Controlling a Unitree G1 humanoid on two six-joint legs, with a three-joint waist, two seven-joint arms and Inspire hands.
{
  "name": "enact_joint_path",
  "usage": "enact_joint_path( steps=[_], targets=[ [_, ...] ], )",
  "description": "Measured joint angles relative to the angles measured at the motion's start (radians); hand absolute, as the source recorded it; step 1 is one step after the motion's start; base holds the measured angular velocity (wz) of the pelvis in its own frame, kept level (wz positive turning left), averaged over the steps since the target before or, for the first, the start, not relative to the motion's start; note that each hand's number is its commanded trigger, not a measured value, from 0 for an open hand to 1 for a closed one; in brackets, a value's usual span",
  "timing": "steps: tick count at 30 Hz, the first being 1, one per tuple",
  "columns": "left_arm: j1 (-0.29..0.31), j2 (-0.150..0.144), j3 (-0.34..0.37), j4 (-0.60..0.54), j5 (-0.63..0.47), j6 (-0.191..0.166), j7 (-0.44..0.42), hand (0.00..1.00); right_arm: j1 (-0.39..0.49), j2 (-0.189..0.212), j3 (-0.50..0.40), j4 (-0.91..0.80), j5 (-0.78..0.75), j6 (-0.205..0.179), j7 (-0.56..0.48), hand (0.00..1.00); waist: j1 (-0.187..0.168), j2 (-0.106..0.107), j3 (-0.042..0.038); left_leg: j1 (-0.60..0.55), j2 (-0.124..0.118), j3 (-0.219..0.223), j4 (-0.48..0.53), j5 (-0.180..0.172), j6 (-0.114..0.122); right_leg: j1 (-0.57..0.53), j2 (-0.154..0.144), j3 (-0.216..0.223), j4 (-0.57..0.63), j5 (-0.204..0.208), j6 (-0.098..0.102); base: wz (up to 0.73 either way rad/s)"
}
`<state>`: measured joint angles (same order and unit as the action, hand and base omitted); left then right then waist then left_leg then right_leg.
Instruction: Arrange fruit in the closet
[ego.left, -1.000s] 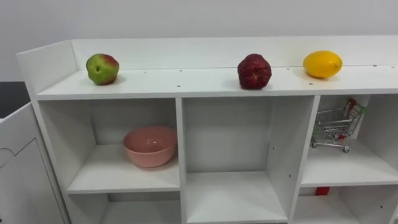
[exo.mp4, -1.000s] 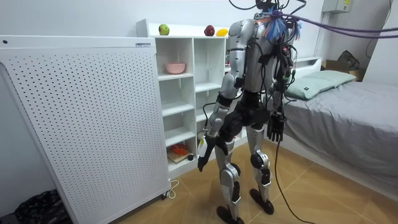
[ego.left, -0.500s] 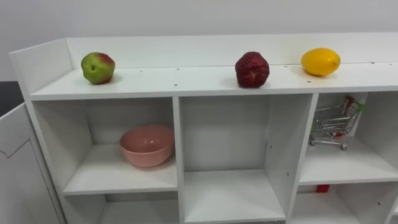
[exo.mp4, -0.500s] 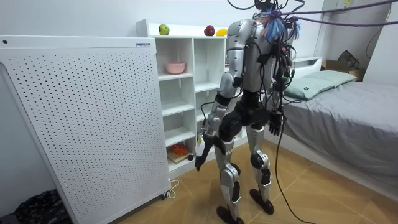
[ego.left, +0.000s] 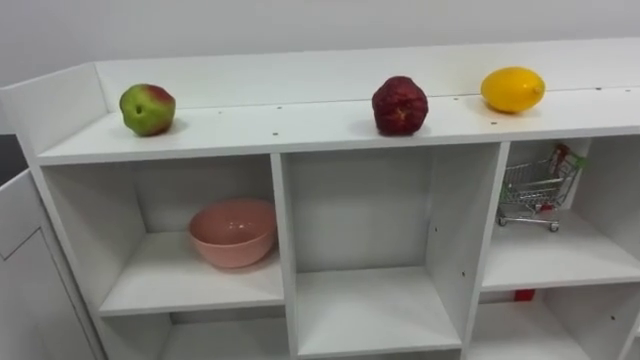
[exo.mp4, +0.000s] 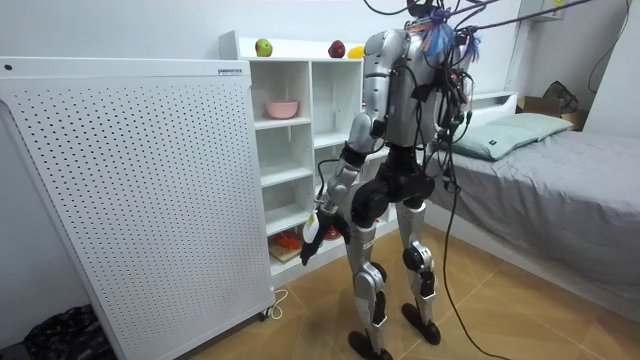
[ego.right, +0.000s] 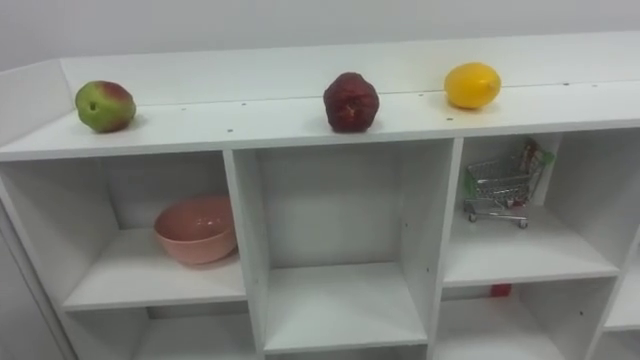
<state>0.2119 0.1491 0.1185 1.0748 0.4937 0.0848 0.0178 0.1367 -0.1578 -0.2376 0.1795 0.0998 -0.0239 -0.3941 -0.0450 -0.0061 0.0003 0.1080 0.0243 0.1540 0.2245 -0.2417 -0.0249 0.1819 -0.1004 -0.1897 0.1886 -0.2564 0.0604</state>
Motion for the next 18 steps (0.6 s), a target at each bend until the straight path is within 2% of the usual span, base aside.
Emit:
enact_joint_path(
  steps=[2, 6, 10, 15, 18],
  targets=[
    [0.004, 0.000, -0.003, -0.017, -0.002, -0.001, 0.000, 0.00, -0.001, -0.015, 0.022, -0.086, -0.036, -0.012, -0.010, 0.00, 0.005, -0.002, -0.0019, -0.005, 0.000, 0.005, 0.000, 0.000, 0.000, -0.009, 0.000, 0.005, 0.000, 0.001, 0.001, -0.06],
    [0.013, 0.009, -0.007, -0.021, -0.011, -0.025, 0.000, 0.00, -0.007, -0.026, 0.037, -0.237, -0.039, -0.020, -0.010, 0.00, 0.021, -0.009, -0.0048, -0.012, 0.000, 0.009, -0.001, 0.001, 0.001, -0.019, -0.001, 0.004, 0.001, 0.003, 0.002, -0.03],
    [0.025, 0.010, -0.006, -0.027, -0.009, -0.028, -0.001, 0.00, -0.022, -0.047, 0.054, -0.341, -0.040, -0.038, -0.001, 0.00, 0.025, -0.014, -0.0081, -0.008, 0.000, 0.011, -0.001, 0.001, 0.001, -0.014, -0.001, 0.001, 0.000, 0.004, 0.002, 0.00],
    [0.044, 0.029, -0.015, -0.038, -0.009, -0.047, -0.012, 0.00, -0.069, -0.092, 0.059, -0.399, -0.082, -0.068, -0.011, 0.00, 0.036, -0.028, -0.0044, -0.008, 0.002, 0.007, 0.003, 0.002, 0.002, -0.009, 0.000, -0.006, -0.001, 0.008, 0.001, 0.01],
    [0.040, 0.032, -0.016, -0.038, -0.009, -0.048, -0.030, 0.00, -0.110, -0.112, 0.059, -0.403, -0.116, -0.093, -0.019, 0.00, 0.044, -0.029, 0.0033, -0.010, 0.002, 0.006, 0.006, 0.003, 0.003, -0.010, 0.000, -0.008, -0.002, 0.012, 0.002, 0.00]
  ],
)
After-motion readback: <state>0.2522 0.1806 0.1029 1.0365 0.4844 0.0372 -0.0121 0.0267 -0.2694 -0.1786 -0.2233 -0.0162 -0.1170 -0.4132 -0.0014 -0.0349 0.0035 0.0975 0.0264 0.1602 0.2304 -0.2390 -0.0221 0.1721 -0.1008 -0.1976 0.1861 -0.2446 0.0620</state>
